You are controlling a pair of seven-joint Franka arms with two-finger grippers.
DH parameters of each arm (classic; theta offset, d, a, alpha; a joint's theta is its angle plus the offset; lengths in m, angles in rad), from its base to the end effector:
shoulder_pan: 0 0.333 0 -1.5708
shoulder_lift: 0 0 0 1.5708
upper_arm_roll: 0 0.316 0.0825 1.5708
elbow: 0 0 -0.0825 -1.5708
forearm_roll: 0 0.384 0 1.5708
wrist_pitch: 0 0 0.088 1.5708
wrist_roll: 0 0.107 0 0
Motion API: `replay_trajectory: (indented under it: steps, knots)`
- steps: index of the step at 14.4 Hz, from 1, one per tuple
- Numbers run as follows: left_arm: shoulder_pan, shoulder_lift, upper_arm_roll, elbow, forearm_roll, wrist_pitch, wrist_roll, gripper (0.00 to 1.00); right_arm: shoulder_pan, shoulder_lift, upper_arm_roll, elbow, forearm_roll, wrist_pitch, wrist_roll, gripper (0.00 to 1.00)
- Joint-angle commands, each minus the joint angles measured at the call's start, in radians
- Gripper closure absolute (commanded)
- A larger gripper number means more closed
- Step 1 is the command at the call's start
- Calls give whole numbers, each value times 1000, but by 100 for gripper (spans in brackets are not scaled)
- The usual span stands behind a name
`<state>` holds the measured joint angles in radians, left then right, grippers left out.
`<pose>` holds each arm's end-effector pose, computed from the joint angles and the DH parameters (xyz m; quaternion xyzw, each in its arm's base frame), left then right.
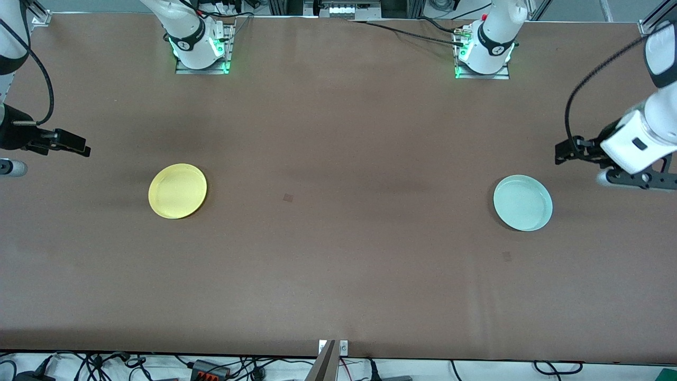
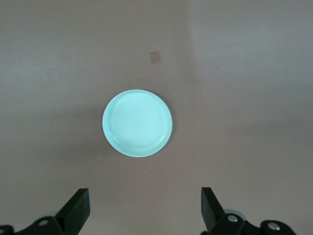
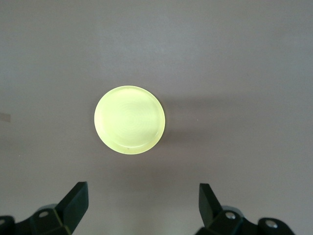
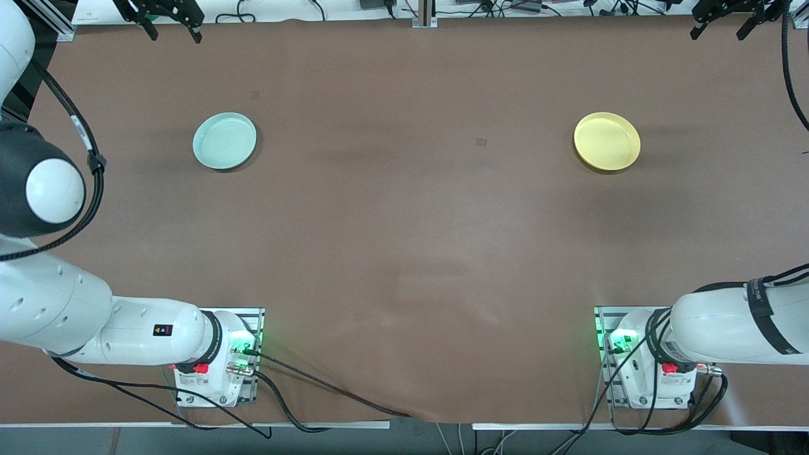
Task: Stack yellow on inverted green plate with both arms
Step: 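Move the right gripper to the yellow plate while the left gripper approaches the green plate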
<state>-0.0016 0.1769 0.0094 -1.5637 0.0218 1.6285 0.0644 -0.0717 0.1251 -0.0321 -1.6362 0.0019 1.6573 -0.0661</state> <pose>0.6047 0.0065 0.5298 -0.9979 0.0295 0.0564 0.0096 0.5873 -0.0601 0.5290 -0.9985 0.0189 0.0518 0.0033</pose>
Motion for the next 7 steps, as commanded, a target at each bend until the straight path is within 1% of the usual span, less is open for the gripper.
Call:
replay_trajectory:
  steps: [1, 3, 5, 7]
  knots:
    - [63, 73, 0, 54, 1, -27, 32, 0, -13, 31, 3, 15, 6, -2, -23, 0]
    - [98, 130, 0, 48, 0, 6, 87, 0, -16, 73, 3, 15, 7, 6, -21, 0]
    - [120, 174, 0, 27, -2, 74, 159, 0, -25, 109, 3, 13, 9, 15, -21, 0]
    - [155, 222, -3, 7, -41, 120, 234, 0, -45, 151, 3, 13, 6, 36, -23, 0]
